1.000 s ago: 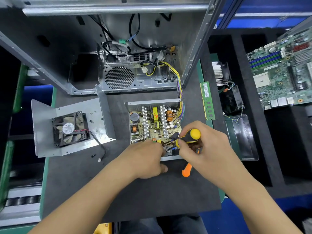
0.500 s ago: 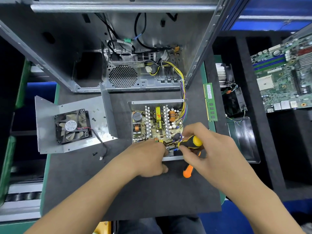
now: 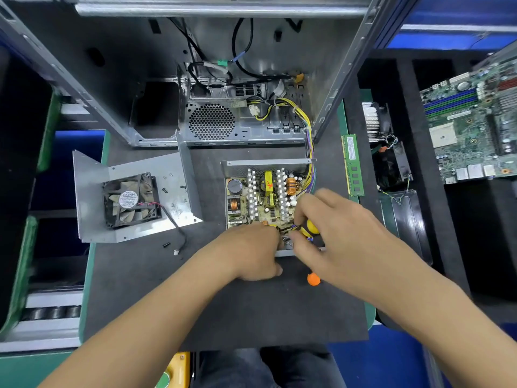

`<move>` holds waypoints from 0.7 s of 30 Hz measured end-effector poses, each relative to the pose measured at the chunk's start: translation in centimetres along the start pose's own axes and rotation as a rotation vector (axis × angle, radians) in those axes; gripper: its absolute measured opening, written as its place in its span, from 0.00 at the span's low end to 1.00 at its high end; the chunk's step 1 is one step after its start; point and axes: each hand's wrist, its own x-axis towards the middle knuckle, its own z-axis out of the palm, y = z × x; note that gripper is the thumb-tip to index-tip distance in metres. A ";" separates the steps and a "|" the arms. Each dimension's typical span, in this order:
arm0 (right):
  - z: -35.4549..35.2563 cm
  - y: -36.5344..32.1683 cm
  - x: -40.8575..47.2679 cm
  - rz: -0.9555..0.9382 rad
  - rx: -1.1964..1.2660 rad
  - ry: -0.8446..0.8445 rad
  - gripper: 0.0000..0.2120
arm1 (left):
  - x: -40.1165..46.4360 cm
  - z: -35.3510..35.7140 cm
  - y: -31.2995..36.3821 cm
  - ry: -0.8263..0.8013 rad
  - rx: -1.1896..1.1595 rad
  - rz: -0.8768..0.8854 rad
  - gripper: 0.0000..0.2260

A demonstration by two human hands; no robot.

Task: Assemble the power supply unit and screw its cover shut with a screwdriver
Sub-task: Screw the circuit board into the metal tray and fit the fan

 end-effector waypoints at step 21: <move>-0.8 -1.4 0.9 0.030 -0.508 -0.323 0.09 | 0.2 -0.1 0.0 -0.013 -0.041 -0.027 0.13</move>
